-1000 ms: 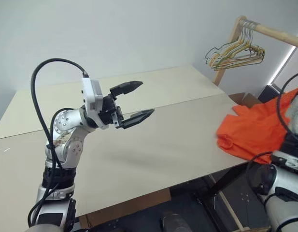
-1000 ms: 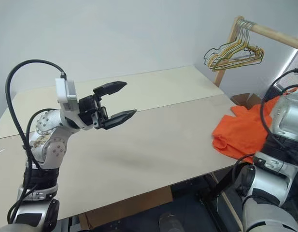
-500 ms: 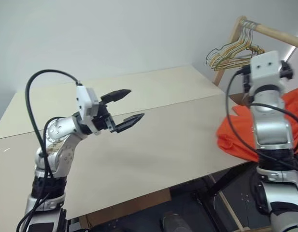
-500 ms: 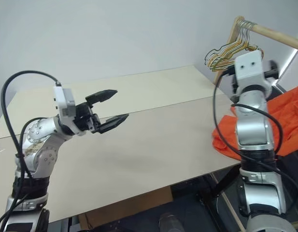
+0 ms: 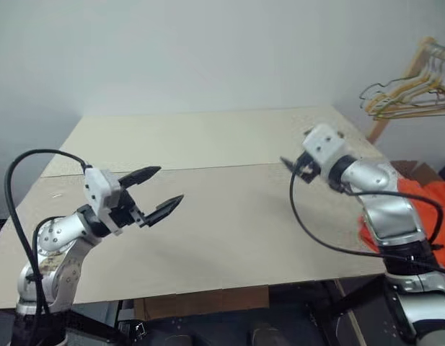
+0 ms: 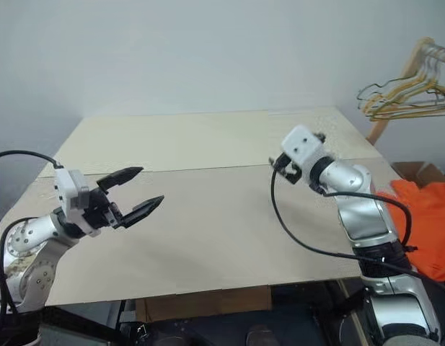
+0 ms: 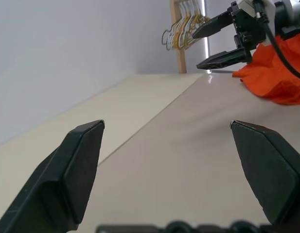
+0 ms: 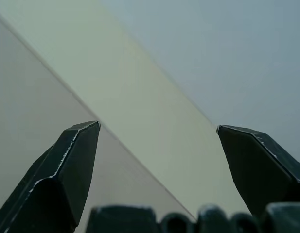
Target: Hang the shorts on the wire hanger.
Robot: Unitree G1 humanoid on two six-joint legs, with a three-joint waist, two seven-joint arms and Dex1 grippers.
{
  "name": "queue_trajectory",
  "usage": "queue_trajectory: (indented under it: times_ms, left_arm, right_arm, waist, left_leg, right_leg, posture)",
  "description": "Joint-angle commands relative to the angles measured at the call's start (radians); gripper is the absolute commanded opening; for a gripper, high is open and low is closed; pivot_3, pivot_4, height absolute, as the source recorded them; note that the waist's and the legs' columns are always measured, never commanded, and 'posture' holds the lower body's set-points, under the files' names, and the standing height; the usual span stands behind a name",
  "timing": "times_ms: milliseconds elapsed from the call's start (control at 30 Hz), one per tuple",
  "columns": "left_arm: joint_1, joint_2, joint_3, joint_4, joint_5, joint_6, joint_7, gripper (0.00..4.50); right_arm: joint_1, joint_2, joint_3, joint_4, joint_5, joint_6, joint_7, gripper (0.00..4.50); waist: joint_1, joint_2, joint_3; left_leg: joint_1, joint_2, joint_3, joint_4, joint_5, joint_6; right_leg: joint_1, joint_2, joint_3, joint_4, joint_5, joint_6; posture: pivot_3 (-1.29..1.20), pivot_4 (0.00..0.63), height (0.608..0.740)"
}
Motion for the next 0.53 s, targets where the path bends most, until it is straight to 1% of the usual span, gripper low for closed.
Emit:
queue_trajectory:
  times_ms: [33, 267, 400, 533]
  left_arm:
    - [0.042, 0.038, 0.012, -0.049, 0.002, 0.008, -0.023, 4.50]
    - [0.104, 0.060, -0.009, -0.052, 0.059, 0.004, -0.012, 4.50]
    - [0.101, 0.055, -0.014, -0.053, 0.066, 0.007, -0.006, 4.50]
    - [0.092, 0.073, -0.041, -0.050, 0.100, 0.011, -0.005, 4.50]
  right_arm:
    - [0.012, -0.029, -0.012, -0.040, 0.045, -0.051, 0.111, 4.46]
    - [0.036, -0.041, -0.007, 0.009, 0.019, -0.123, 0.182, 4.46]
    - [0.053, -0.043, 0.008, 0.017, -0.013, -0.149, 0.197, 4.46]
    - [0.066, -0.038, 0.013, 0.019, -0.042, -0.155, 0.193, 4.46]
  waist:
    - [0.017, -0.001, 0.000]
    - [0.054, -0.004, 0.001]
    - [0.059, -0.005, 0.001]
    - [0.065, -0.005, 0.001]
  left_leg:
    - [0.000, 0.000, 0.000, 0.000, 0.000, 0.000]
    - [0.000, 0.000, 0.002, 0.004, 0.000, 0.000]
    - [0.000, 0.000, 0.002, 0.004, 0.000, 0.000]
    - [0.000, 0.000, 0.002, 0.004, 0.000, 0.000]
  right_leg:
    - [0.000, 0.000, 0.000, 0.000, 0.000, 0.000]
    - [0.000, 0.000, 0.000, 0.002, 0.000, 0.000]
    - [0.000, 0.000, -0.001, 0.002, 0.000, 0.000]
    - [0.000, 0.000, -0.001, 0.002, 0.000, 0.000]
  posture:
    - [0.10, 0.000, 0.740]
    - [0.12, 0.000, 0.740]
    - [0.13, 0.000, 0.740]
    - [0.13, 0.000, 0.740]
